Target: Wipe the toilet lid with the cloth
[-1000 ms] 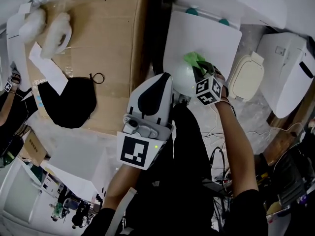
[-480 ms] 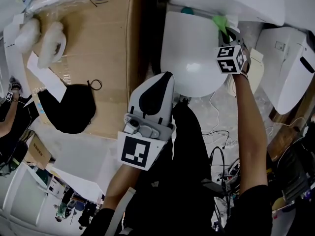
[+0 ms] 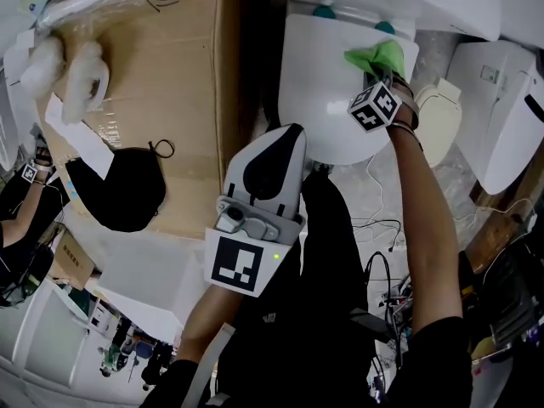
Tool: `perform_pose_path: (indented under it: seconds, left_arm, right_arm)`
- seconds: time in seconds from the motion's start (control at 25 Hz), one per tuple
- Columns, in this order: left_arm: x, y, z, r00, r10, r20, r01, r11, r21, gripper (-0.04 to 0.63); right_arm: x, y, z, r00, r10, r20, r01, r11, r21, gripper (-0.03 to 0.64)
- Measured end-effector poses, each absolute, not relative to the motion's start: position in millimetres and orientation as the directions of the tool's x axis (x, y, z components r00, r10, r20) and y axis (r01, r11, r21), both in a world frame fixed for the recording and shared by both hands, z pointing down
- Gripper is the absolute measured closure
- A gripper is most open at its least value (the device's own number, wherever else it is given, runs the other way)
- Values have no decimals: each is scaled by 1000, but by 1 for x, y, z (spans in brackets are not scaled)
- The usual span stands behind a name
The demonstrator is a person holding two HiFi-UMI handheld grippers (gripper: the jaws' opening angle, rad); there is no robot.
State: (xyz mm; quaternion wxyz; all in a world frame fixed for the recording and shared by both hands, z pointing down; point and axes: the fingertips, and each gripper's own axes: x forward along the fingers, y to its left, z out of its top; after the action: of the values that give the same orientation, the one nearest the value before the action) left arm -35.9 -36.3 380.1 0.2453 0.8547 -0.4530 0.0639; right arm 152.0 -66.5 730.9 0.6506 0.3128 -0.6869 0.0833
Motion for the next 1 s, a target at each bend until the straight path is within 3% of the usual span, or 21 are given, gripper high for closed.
perform_pose_path:
  seconds: [0.56, 1.0]
  left_arm:
    - [-32, -38, 382, 557, -763, 329, -821, -446, 356, 586]
    - [-22, -32, 381, 557, -764, 326, -820, -445, 359, 586]
  right_arm:
    - [125, 10, 743, 67, -207, 976, -315, 924, 217, 561]
    - [99, 122, 751, 64, -87, 994, -237, 966, 100, 561]
